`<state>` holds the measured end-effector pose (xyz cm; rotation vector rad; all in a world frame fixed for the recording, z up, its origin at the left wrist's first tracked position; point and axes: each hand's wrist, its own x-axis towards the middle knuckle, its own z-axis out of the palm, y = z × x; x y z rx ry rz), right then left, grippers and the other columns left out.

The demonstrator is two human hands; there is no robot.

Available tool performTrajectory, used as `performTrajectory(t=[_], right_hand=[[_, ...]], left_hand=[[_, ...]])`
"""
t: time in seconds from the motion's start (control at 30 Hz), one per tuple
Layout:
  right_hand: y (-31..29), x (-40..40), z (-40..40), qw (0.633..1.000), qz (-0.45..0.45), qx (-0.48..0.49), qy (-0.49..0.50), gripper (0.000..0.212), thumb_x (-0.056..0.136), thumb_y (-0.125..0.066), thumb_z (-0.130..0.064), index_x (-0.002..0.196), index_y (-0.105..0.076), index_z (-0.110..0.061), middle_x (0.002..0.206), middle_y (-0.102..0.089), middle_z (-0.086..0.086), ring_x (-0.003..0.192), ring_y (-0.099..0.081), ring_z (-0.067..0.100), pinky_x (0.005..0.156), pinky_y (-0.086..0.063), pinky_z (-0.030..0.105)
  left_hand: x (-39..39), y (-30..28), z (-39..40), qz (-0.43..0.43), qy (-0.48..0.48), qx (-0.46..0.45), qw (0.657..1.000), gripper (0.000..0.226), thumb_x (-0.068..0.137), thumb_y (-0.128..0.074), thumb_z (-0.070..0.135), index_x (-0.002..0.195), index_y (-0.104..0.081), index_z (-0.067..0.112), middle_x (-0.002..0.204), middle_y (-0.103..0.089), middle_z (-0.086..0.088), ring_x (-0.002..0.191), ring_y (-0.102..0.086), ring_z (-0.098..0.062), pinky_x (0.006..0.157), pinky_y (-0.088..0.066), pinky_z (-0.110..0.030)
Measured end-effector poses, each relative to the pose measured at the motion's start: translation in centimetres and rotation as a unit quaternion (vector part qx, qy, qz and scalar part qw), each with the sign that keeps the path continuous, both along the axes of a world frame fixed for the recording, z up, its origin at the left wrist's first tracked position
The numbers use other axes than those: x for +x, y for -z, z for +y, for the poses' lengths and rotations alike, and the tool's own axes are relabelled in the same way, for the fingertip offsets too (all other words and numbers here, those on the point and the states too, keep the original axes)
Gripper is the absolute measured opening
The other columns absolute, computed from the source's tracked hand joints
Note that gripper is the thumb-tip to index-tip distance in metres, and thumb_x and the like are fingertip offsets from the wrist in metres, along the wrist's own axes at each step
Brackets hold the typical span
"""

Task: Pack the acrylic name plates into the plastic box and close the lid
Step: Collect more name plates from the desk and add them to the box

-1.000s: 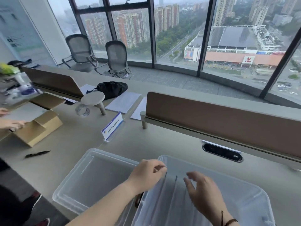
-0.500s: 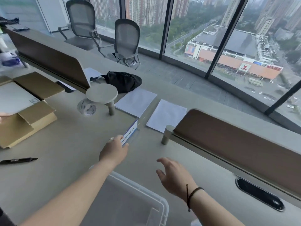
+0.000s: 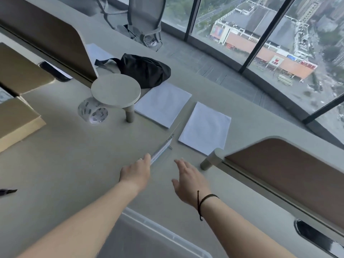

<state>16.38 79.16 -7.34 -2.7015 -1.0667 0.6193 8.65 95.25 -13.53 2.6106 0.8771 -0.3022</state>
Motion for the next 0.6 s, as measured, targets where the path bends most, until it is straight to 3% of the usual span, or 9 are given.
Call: performTrajectory(t=[0.13,0.23,0.47,0.53,0.6], right_hand=[[1.2,0.1,1.2,1.0,-0.008,0.002,0.001,0.062,0.091,-0.054,-0.028,0.146,-0.025,-0.019,0.155,-0.029,0.001,0.137,-0.034,0.022,0.112,-0.032,0.033],[1.7,-0.3,1.2,1.0,-0.014,0.0,0.008,0.067,0.091,-0.054,-0.03,0.148,-0.02,-0.019,0.159,-0.02,0.003,0.143,-0.025,0.022,0.116,-0.027,0.035],[-0.5,0.9,-2.1,0.997,-0.078,0.024,0.001,0.067,0.094,-0.048,-0.034,0.151,-0.013,-0.025,0.163,-0.008,0.001,0.15,-0.006,0.024,0.121,-0.01,0.043],[-1.7,1.1,-4.0,0.995,-0.101,0.006,-0.026,0.059,0.095,-0.046,-0.038,0.148,-0.022,-0.026,0.161,-0.019,0.001,0.149,-0.011,0.025,0.12,-0.008,0.047],[-3.2,0.9,-6.2,0.99,-0.134,0.002,-0.052,0.043,0.095,-0.045,-0.041,0.135,-0.042,-0.026,0.146,-0.045,-0.001,0.142,-0.027,0.024,0.118,-0.008,0.051]], left_hand=[[0.3,-0.3,1.5,0.016,0.053,0.006,0.998,0.009,0.098,-0.03,0.016,0.092,-0.025,0.021,0.106,-0.062,-0.009,0.086,-0.059,-0.034,0.064,-0.036,-0.035],[0.4,-1.1,2.0,0.033,0.081,-0.004,0.996,0.008,0.1,-0.03,0.018,0.093,-0.028,0.022,0.108,-0.061,-0.01,0.079,-0.051,-0.032,0.065,-0.036,-0.036],[-1.6,-2.7,-1.0,-0.032,0.152,-0.004,0.988,0.011,0.095,-0.039,0.019,0.088,-0.031,0.022,0.085,-0.062,-0.005,0.076,-0.057,-0.039,0.06,-0.043,-0.039],[-1.8,-4.4,-2.7,-0.064,0.179,-0.014,0.982,0.014,0.094,-0.041,0.018,0.086,-0.031,0.022,0.075,-0.057,-0.001,0.069,-0.054,-0.036,0.061,-0.047,-0.041],[-1.7,-6.6,-4.9,-0.1,0.226,-0.01,0.969,0.014,0.097,-0.041,0.02,0.085,-0.034,0.022,0.074,-0.055,0.0,0.064,-0.049,-0.031,0.059,-0.043,-0.041]])
